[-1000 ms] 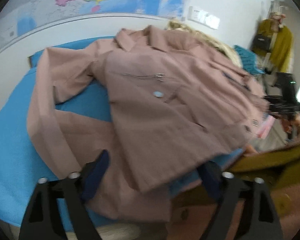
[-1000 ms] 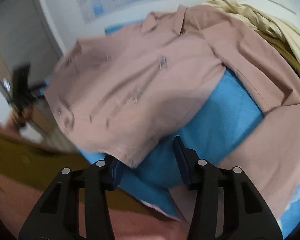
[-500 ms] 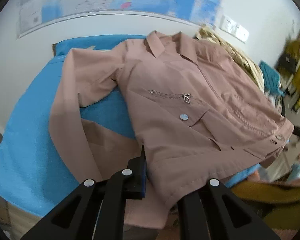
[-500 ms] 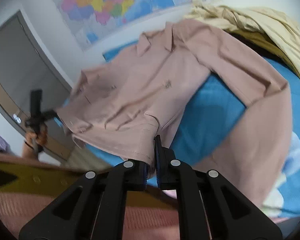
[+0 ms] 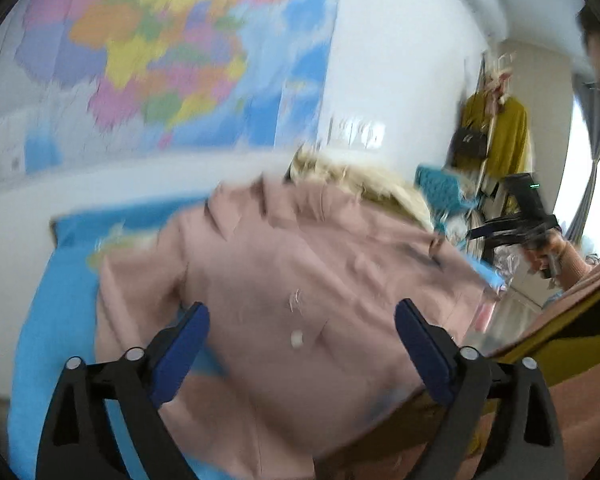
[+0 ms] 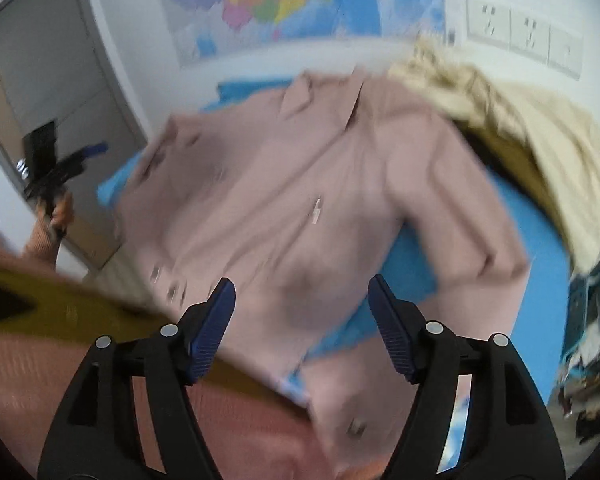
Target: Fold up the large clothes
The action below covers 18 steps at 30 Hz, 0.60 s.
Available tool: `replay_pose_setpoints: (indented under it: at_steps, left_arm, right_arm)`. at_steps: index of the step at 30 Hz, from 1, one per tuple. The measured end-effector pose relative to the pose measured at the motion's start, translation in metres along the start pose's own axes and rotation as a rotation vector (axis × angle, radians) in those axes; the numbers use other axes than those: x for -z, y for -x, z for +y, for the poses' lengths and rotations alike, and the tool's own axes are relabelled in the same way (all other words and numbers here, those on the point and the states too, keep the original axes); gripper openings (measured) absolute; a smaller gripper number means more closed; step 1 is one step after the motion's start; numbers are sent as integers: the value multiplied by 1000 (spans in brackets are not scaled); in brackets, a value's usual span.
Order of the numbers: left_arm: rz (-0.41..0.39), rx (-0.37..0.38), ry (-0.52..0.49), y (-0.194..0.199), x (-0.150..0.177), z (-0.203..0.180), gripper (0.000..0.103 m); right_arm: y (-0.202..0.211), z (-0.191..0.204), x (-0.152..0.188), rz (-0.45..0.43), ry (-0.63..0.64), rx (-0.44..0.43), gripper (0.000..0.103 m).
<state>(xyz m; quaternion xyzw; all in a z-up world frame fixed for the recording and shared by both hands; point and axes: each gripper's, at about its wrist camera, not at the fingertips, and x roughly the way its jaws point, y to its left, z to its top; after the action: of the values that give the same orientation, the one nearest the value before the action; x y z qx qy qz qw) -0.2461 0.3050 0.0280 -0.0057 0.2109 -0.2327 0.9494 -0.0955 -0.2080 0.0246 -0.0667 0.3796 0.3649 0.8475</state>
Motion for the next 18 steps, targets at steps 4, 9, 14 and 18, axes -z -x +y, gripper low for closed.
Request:
replay_pose_setpoints:
  at_steps: [4, 9, 14, 18]
  left_arm:
    - [95, -132, -45, -71, -36, 8, 96]
    - [260, -235, -1, -188, -77, 50, 91]
    - [355, -331, 117, -294, -115, 107, 89]
    - [390, -415, 89, -359, -136, 132, 85]
  right_arm:
    - [-57, -5, -60, -55, 13, 61, 65]
    - [-165, -10, -144, -37, 17, 100, 61]
    - [-233, -25, -217, -13, 31, 182, 61]
    - [-261, -39, -256, -16, 12, 234, 67]
